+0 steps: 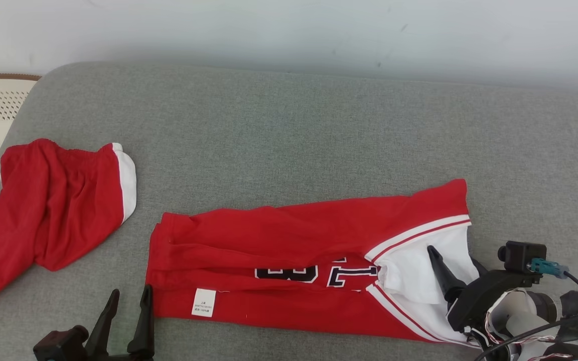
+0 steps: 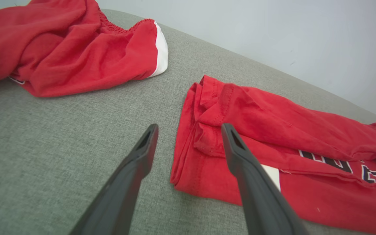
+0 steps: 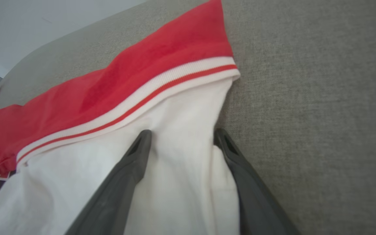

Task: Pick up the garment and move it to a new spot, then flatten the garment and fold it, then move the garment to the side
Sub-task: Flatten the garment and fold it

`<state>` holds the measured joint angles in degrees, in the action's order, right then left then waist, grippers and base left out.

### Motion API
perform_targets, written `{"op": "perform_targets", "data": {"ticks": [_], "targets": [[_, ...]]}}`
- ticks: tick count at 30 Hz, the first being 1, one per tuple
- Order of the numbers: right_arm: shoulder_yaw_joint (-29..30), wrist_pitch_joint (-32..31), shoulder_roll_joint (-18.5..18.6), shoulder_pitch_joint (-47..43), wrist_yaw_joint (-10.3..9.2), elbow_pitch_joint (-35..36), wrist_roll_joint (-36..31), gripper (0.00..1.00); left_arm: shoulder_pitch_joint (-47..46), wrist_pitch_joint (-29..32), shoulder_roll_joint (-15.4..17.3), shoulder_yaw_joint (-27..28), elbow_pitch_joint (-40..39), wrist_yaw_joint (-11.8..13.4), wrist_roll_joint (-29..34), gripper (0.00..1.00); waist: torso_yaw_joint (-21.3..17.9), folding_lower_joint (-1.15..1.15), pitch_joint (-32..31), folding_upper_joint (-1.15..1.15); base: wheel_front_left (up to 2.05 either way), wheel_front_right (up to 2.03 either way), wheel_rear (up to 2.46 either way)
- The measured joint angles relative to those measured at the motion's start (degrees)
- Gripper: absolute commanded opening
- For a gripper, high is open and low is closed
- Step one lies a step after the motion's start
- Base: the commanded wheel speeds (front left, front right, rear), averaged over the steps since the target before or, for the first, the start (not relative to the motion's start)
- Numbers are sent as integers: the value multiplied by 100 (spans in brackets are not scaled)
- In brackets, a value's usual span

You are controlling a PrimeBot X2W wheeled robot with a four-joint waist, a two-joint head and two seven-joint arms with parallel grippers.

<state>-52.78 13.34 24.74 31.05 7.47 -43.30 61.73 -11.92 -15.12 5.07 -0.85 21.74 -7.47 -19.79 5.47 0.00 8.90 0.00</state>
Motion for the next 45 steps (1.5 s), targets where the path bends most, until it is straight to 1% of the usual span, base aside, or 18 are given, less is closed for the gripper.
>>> {"op": "perform_targets", "data": {"ticks": [5, 6, 7, 8, 9, 10, 11, 14, 17, 21, 26, 35, 39, 45], "targets": [[-283, -126, 24, 65, -12, 92, 172, 100, -21, 0, 13, -22, -19, 0, -11, 100, 38, 0, 20, 0, 0, 0, 0], [-324, -130, 23, 93, -16, 93, 210, 93, -21, 0, 18, -26, -23, 0, -11, 100, 42, 0, 22, 0, 0, 0, 0], [-363, -131, 23, 108, -18, 93, 245, 90, -21, 0, 22, -35, -23, 0, -11, 100, 44, 0, 22, 0, 0, 0, 0], [-404, -132, 24, 119, -19, 90, 268, 47, -21, 0, 25, -44, -22, 0, -11, 100, 47, 0, 22, 0, 0, 0, 0], [-435, -130, 24, 130, -19, 79, 296, 39, -21, 0, 25, -54, -22, 0, -10, 100, 51, 0, 21, 0, 0, 0, 0], [-468, -127, 23, 137, -18, 57, 305, 16, -21, 0, 24, -60, -21, 0, -10, 100, 55, 0, 18, 0, 0, 0, 0], [-508, -120, 20, 151, -18, 23, 307, 0, -21, 0, 24, -68, -20, 0, -10, 100, 59, 0, 14, 0, 0, 0, 0], [-558, -52, 0, 191, 1, -119, 348, 0, -14, 0, 25, -79, -18, 0, -10, 100, 61, 0, -1, 0, 0, 0, 0], [-491, 87, -48, 241, 11, -338, 354, 0, -2, 0, 26, -73, -15, 0, -10, 100, 46, 0, -35, 0, 0, 0, 0], [-335, 140, -16, 246, 14, -481, 354, 0, 8, 0, 55, -71, -11, 0, -10, 100, -1, 0, -78, 0, 0, 0, 0], [-52, 155, 105, 243, 13, -550, 305, 0, 16, 0, 47, -113, -32, 0, -10, 100, -95, 0, -101, 1, 0, 0, 0], [481, 156, 386, 115, 8, -498, -51, 0, 12, 0, 42, -183, -43, 0, -41, 100, -291, 0, -92, 0, 0, 0, 0], [536, 156, 481, 131, 7, -237, -350, 0, 9, 0, 40, -232, -36, 0, -90, 100, -377, 0, -93, 1, 0, 0, 0], [281, 162, 476, 235, 5, 515, -809, 0, 12, 0, 32, -328, -3, 0, -111, 100, -481, 0, -137, 1, 0, 0, 0]]}}
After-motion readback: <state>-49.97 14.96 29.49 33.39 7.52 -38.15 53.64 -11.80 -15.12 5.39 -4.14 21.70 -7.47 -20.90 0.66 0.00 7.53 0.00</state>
